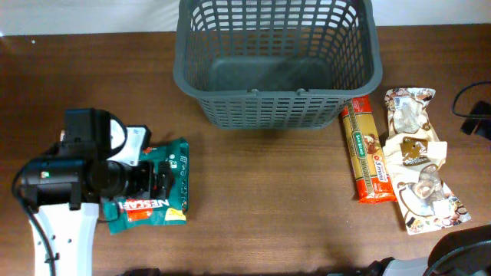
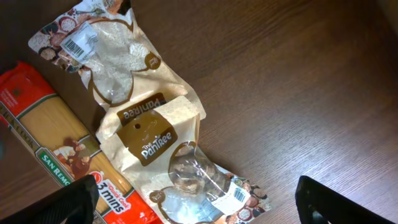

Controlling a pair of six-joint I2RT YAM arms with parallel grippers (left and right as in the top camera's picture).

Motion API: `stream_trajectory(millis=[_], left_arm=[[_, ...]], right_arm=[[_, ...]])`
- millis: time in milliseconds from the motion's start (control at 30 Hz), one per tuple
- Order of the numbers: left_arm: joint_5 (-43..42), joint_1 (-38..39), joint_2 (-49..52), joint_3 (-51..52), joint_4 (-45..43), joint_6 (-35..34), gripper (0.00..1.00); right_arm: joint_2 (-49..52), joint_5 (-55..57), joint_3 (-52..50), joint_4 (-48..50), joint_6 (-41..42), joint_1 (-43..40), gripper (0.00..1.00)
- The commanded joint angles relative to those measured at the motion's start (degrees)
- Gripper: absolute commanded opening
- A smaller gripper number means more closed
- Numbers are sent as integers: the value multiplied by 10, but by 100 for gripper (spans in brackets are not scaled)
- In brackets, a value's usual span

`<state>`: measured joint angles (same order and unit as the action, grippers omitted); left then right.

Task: Pack container

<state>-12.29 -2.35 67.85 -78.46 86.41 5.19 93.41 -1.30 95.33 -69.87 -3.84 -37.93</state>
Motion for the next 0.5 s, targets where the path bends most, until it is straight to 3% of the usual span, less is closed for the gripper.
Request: stream_trajectory(millis=[0, 200, 467], left_arm=[[-27, 30, -5, 27, 7, 28, 99], [84, 66, 9, 81, -15, -64, 99], [94, 67, 34, 149, -177, -113, 99]], right_arm=[[2, -8, 0, 2, 14, -1, 99], [2, -19, 0, -3, 25, -1, 99], [2, -39, 0, -9, 34, -1, 99]])
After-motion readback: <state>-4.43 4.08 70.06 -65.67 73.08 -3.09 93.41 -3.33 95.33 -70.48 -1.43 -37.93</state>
